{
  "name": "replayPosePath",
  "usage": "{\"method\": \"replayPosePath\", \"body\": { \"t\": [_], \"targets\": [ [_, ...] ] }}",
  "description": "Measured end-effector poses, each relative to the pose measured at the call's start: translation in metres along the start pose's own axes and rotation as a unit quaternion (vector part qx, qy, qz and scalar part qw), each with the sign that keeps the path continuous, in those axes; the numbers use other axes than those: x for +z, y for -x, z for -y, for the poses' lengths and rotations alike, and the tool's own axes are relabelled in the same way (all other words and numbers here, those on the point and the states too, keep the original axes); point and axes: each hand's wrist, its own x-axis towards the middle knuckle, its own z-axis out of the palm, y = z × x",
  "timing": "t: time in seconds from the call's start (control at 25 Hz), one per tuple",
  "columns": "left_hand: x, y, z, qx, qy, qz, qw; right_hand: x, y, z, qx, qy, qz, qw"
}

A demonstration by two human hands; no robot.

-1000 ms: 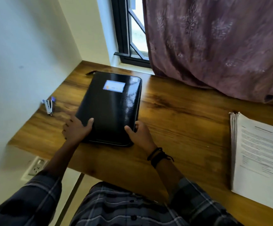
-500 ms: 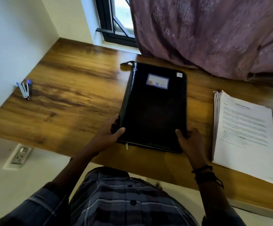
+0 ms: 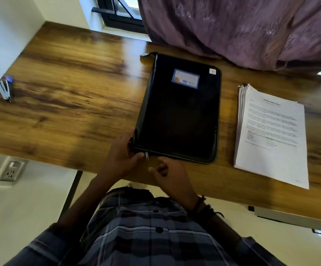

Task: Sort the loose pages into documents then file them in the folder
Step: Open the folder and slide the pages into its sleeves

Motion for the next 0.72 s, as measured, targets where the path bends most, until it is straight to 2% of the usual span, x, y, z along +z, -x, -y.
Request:
{"method": "replayPosePath", "body": {
  "t": [0.08,0.16,0.32,0.44,0.52,0.64,0.72],
  "targets": [
    [0.004,0.007,-0.006,0.015,-0.051,-0.034,0.998,0.013,-0.001,0.0,0.009,-0.088,-0.048,0.995],
    [0.01,0.015,-0.013,0.047,-0.131,-0.035,0.99,0.022,-0.002,0.002,0.014,-0.14,-0.079,0.987],
    [0.017,0.022,-0.008,0.128,-0.24,0.001,0.962,0.041,-0.01,0.004,0.053,-0.154,-0.139,0.977],
    [0.015,0.017,-0.013,0.101,-0.213,0.028,0.971,0.048,-0.014,0.003,0.05,-0.132,-0.162,0.977],
    [0.009,0.018,-0.014,0.094,-0.198,0.03,0.975,0.045,-0.012,0.004,0.019,-0.083,-0.163,0.983],
    [-0.014,0.016,0.0,0.083,-0.218,-0.016,0.972,0.029,0.001,-0.007,-0.028,0.01,-0.164,0.986],
    [-0.031,0.012,0.022,0.059,-0.247,-0.043,0.966,0.012,0.015,-0.028,-0.021,0.065,-0.172,0.983]
  ]
}}
